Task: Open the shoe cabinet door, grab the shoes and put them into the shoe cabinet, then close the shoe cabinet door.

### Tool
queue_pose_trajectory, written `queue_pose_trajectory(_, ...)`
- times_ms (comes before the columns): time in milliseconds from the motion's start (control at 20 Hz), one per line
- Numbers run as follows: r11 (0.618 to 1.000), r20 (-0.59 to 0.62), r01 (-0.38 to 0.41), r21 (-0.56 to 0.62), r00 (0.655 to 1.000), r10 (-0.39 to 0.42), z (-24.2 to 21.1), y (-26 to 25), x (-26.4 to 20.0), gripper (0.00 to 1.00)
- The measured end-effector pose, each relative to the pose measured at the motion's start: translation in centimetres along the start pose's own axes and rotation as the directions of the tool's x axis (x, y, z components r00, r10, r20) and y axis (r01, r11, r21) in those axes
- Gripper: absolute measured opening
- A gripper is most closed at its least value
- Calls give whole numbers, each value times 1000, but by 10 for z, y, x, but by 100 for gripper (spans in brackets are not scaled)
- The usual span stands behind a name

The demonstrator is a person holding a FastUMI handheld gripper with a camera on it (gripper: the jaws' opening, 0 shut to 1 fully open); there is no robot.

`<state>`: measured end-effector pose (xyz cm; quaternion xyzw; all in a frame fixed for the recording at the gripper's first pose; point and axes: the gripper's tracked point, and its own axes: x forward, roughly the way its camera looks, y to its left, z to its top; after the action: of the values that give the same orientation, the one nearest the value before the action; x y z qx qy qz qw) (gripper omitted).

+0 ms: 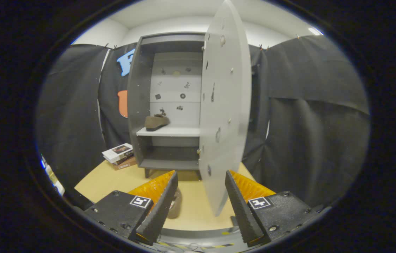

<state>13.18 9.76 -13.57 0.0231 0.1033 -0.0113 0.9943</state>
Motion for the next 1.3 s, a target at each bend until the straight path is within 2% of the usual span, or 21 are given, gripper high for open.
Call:
queue_pose_trajectory(300, 999, -147, -45, 21, 988, 47, -101, 57, 84, 86)
queue_pose_trajectory(750, 995, -338, -91, 49, 936, 102, -194, 106, 210, 86)
queue_pose_trajectory(1000, 990, -424, -85, 111, 897, 125, -226, 120, 259, 86)
queue_pose_trajectory(1200, 988, -458, -66, 142, 880, 125, -236, 125, 291, 82)
queue_pose_trajectory(1300, 982, -497, -76, 172, 854, 154, -245, 134, 295, 82)
